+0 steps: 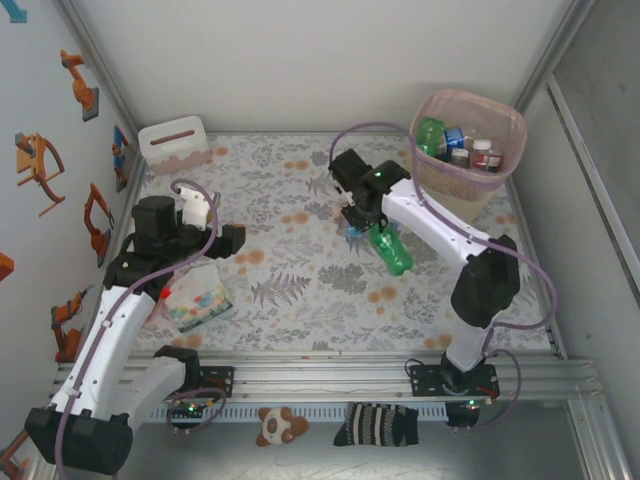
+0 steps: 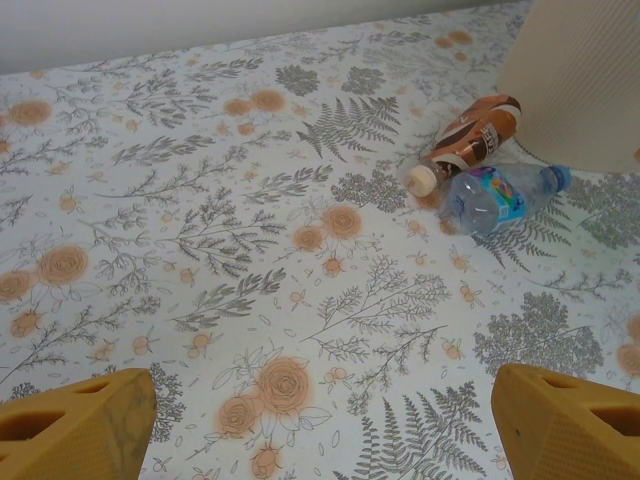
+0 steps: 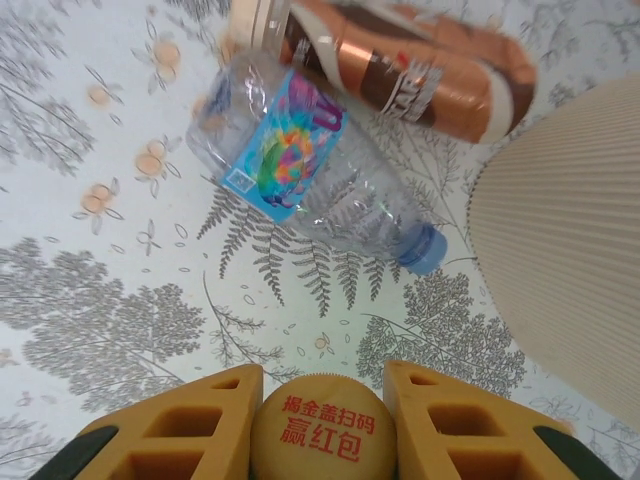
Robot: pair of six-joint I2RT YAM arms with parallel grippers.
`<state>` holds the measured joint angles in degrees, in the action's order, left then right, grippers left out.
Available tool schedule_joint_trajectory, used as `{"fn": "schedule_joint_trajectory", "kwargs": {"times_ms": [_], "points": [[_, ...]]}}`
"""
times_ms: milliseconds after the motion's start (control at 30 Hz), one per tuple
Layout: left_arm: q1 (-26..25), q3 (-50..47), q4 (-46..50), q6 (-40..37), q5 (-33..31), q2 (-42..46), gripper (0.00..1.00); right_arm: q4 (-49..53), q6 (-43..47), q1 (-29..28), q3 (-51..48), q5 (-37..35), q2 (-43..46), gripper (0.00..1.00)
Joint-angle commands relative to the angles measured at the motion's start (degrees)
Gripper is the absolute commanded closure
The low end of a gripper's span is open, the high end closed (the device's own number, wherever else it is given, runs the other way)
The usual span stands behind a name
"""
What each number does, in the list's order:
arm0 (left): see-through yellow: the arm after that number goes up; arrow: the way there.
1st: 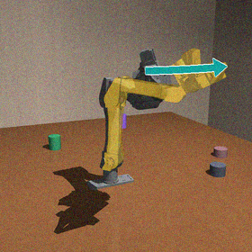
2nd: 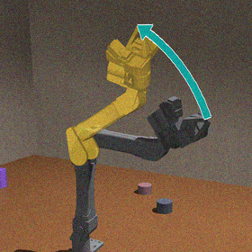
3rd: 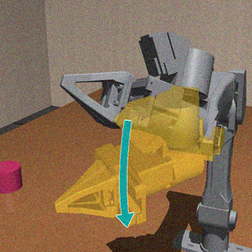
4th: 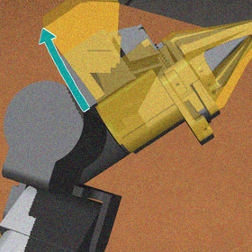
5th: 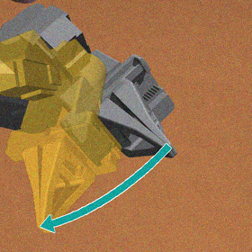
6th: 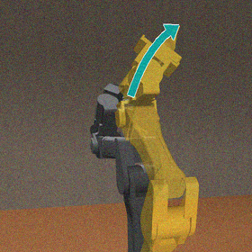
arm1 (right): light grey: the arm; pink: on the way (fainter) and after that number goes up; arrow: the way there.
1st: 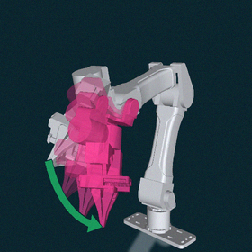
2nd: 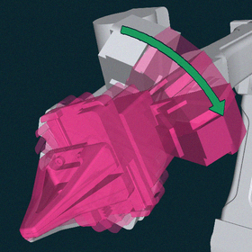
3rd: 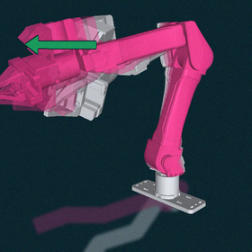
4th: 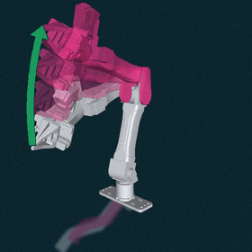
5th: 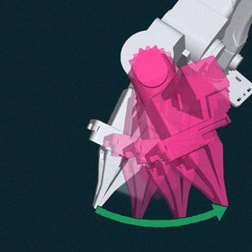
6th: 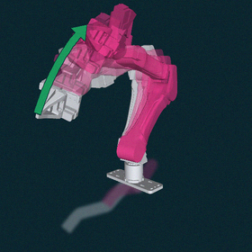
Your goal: Put the plastic bottles in the bin
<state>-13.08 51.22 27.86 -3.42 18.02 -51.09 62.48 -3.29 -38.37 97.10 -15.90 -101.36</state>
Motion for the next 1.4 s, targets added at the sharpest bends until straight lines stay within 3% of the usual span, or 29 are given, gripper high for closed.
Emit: {"fn": "schedule_joint_trajectory", "kwargs": {"times_ms": [0,367,700,1033,1367], "points": [[0.27,0.69,-0.08,-0.52,1.20,0.18,0.13,3.12,-2.60,2.28,3.71,2.53,4.52,0.70],[0.27,0.74,0.01,-0.36,1.31,0.72,0.13,3.60,-5.93,13.57,12.11,7.47,14.97,0.71],[0.27,0.86,-0.08,-0.28,1.48,0.86,0.13,2.60,-6.48,24.04,22.31,8.08,17.25,0.71],[0.27,0.90,0.00,-0.22,1.27,1.05,0.13,-0.78,-8.78,36.62,35.60,12.13,12.64,0.71],[0.34,0.99,0.05,-0.26,1.22,1.30,0.13,-5.78,-11.30,44.17,41.55,14.06,4.44,0.72]]}}
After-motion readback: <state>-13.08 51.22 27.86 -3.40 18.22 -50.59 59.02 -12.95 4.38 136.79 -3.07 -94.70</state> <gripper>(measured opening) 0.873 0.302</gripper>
